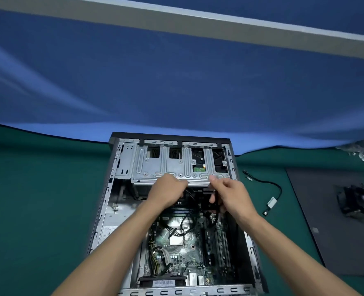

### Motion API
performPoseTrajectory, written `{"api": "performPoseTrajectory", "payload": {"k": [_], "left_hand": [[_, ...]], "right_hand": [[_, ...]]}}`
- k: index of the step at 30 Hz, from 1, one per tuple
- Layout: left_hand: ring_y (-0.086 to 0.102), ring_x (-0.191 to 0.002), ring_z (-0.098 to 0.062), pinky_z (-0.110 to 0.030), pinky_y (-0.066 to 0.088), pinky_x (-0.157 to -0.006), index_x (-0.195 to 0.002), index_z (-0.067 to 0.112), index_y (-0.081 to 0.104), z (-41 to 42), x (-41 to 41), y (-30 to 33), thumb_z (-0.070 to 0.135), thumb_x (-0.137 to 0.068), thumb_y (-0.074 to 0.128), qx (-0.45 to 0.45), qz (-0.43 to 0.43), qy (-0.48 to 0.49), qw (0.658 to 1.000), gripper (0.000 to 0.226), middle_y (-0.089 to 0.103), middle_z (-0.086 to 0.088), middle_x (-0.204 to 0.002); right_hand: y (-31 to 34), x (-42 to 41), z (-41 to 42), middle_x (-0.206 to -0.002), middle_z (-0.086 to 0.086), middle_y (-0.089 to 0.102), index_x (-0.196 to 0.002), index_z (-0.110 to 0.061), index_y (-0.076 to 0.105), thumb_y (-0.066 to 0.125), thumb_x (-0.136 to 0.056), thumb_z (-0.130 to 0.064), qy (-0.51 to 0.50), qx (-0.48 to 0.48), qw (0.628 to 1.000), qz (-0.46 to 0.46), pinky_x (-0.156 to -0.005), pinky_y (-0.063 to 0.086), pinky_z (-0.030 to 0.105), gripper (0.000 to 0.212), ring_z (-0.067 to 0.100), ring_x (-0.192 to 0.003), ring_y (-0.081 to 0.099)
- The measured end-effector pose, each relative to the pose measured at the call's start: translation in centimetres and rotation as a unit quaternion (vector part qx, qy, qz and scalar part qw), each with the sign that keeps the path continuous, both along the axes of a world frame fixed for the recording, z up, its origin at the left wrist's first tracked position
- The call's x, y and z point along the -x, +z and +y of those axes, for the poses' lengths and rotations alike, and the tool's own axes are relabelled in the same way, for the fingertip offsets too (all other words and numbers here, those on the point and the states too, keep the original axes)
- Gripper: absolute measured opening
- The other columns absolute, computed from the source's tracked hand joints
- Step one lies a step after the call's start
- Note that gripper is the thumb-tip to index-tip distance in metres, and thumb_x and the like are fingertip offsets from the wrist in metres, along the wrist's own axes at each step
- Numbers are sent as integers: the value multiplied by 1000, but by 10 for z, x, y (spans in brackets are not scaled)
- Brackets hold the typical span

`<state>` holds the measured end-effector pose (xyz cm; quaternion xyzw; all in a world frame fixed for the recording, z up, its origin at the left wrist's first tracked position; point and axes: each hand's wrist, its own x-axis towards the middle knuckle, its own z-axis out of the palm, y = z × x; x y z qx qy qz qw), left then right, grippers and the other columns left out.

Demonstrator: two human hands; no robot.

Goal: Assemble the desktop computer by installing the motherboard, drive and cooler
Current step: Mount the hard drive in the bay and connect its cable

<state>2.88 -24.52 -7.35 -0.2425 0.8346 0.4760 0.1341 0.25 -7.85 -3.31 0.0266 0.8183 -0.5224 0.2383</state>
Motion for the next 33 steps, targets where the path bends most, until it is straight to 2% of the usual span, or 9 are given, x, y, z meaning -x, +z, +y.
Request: {"api": "performPoseTrajectory", "payload": {"k": [4, 6, 10, 14, 17, 22, 29, 31, 33], "left_hand": [[31, -33, -12, -22, 25, -42, -63, -3, 66, 8, -1, -4, 31, -85, 63, -29, 4, -31, 999, 40, 41, 7, -34], [25, -28, -9, -20, 21, -37, -70, -13, 66, 6, -5, -8, 22, -89, 59, -76, -2, -6, 997, 40, 43, 7, -30], [25, -33, -10, -18, 21, -38, -62, -1, 62, 2, -11, -19, 24, -94, 53, -162, -35, 64, 984, 42, 48, 3, -41], [24, -37, -7, -18, 19, -35, -106, 5, 60, 5, -13, -27, 43, -91, 52, -317, -74, 86, 942, 41, 41, 6, -50], [22, -39, -7, -18, 17, -34, -131, 21, 44, 10, -10, -37, 50, -90, 51, -410, -61, 139, 899, 51, 39, 4, -53], [21, -33, -6, -15, 15, -32, -137, 17, 38, 19, -2, -51, 39, -92, 51, -447, -42, 227, 864, 52, 37, 3, -48], [16, -41, -10, -18, 12, -37, -134, 3, 39, 17, 5, -60, 43, -92, 37, -359, -41, 166, 918, 58, 30, 3, -50], [15, -40, -11, -19, 11, -38, -105, 3, 59, 18, 5, -60, 58, -92, 27, -384, -64, 110, 915, 65, 27, 2, -47], [13, -37, -11, -20, 8, -38, -56, 11, 46, 21, 4, -59, 71, -87, 16, -400, -85, 65, 910, 74, 25, 2, -42]], "right_hand": [[-11, -3, 9, -62, 5, 65, -55, -12, 61, 68, -84, -2, -53, 121, 982, -138, -57, 57, 23, 31, 12, -58, 64], [-13, -1, 14, -64, 4, 68, -66, -9, 64, 70, -79, 5, -60, 134, 978, -151, -63, 58, 24, 20, 15, -66, 67], [-22, 0, 17, -84, 10, 72, -89, -8, 60, 70, -79, 5, -99, 58, 990, -87, -70, 55, 28, 19, 19, -80, 69], [-29, -7, 15, -78, 8, 70, -86, -8, 61, 61, -88, 1, -83, -32, 996, 11, -68, 59, 34, 9, 23, -75, 70], [-28, -11, 17, -75, 11, 72, -74, -11, 63, 63, -90, -10, -51, -46, 998, 5, -61, 59, 35, 16, 26, -72, 70], [-27, -9, 22, -70, 9, 72, -73, -6, 65, 65, -89, -14, -95, 4, 994, -52, -52, 52, 27, 19, 18, -63, 65], [-34, -13, 16, -70, 13, 72, -77, 0, 65, 63, -91, -13, -182, 18, 977, -113, -53, 56, 27, 19, 25, -63, 69], [-36, -13, 14, -67, 12, 71, -72, -5, 65, 65, -89, -14, -201, -7, 976, -83, -55, 57, 29, 20, 25, -63, 69], [-38, -12, 13, -64, 9, 70, -67, -7, 65, 65, -89, -17, -195, -57, 978, -39, -58, 59, 33, 24, 22, -60, 70]]}}
